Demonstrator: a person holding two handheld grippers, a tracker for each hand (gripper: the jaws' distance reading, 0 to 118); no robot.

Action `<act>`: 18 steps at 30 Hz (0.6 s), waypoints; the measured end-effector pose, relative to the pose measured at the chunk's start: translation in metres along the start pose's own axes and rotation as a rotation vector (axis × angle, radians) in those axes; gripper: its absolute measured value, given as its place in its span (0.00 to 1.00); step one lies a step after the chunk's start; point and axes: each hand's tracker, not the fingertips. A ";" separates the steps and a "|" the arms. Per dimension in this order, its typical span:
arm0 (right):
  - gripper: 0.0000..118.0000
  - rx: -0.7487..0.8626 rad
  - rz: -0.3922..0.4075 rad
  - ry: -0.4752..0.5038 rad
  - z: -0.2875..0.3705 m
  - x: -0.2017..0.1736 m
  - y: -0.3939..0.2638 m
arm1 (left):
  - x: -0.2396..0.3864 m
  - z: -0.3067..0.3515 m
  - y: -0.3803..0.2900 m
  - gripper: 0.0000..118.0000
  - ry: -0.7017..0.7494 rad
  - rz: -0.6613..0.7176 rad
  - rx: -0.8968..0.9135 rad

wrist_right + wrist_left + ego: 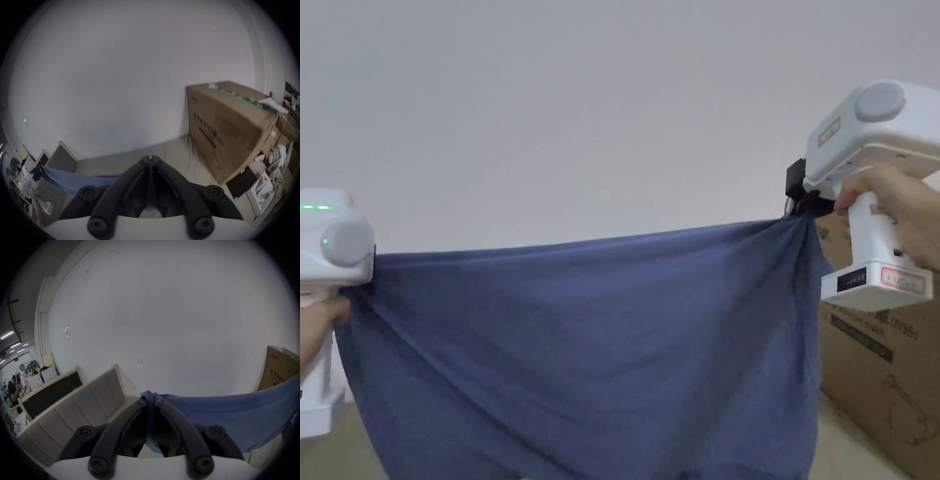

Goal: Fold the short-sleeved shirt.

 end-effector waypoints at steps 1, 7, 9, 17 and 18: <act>0.01 -0.042 -0.001 -0.024 -0.027 0.006 -0.011 | 0.008 -0.014 -0.026 0.06 0.007 0.017 -0.037; 0.01 -0.313 -0.018 -0.103 -0.153 0.041 -0.123 | 0.049 -0.091 -0.177 0.06 -0.003 -0.023 -0.328; 0.01 -0.395 -0.033 -0.122 -0.183 0.054 -0.166 | 0.053 -0.115 -0.224 0.06 -0.013 0.009 -0.415; 0.01 -0.587 -0.101 -0.178 -0.240 0.105 -0.282 | 0.058 -0.120 -0.320 0.06 -0.015 -0.129 -0.529; 0.01 -0.586 -0.107 -0.176 -0.235 0.109 -0.283 | 0.047 -0.112 -0.319 0.06 -0.046 -0.096 -0.517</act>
